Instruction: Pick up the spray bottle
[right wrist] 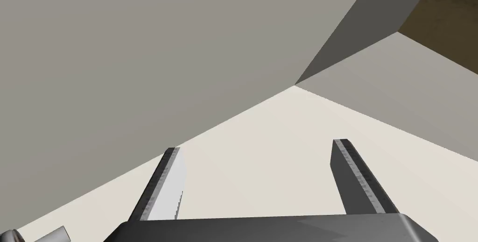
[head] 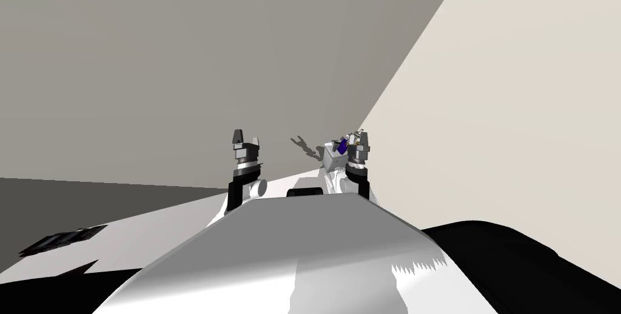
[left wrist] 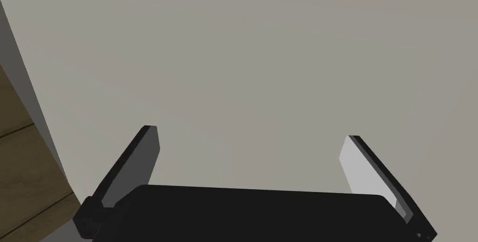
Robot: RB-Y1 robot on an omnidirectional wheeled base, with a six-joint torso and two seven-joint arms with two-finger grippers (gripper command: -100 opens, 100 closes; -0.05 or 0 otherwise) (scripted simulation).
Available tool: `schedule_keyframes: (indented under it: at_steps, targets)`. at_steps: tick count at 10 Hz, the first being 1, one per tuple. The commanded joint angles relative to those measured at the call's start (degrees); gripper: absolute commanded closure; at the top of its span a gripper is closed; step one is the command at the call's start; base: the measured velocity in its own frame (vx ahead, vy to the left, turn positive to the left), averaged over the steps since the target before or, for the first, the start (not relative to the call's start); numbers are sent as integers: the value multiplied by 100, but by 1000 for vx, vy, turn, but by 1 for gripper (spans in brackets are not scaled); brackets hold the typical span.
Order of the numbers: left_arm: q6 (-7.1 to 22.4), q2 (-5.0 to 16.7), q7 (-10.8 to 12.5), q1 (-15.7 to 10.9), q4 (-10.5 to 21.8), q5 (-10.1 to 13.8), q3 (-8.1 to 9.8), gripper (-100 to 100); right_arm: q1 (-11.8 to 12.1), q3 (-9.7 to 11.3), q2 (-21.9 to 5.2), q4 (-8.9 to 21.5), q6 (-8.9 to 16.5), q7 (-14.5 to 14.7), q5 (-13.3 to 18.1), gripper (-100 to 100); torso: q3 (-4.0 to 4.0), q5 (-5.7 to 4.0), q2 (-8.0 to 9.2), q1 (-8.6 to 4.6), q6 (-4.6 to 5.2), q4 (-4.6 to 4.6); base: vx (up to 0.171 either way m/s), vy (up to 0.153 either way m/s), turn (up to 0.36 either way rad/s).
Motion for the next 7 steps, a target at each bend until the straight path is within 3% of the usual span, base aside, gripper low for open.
schedule_keyframes:
  at_steps: [1,7]
  targets:
    - [0,0,0,0,0,0,0,0,58,-37,-226,6,28,-7,15,-100,0,0,0,0,0,0,8,1,6]
    - [0,0,0,0,0,0,0,0,634,-403,-1274,34,300,-70,167,-100,-7,0,-12,-1,1,-3,32,4,13]
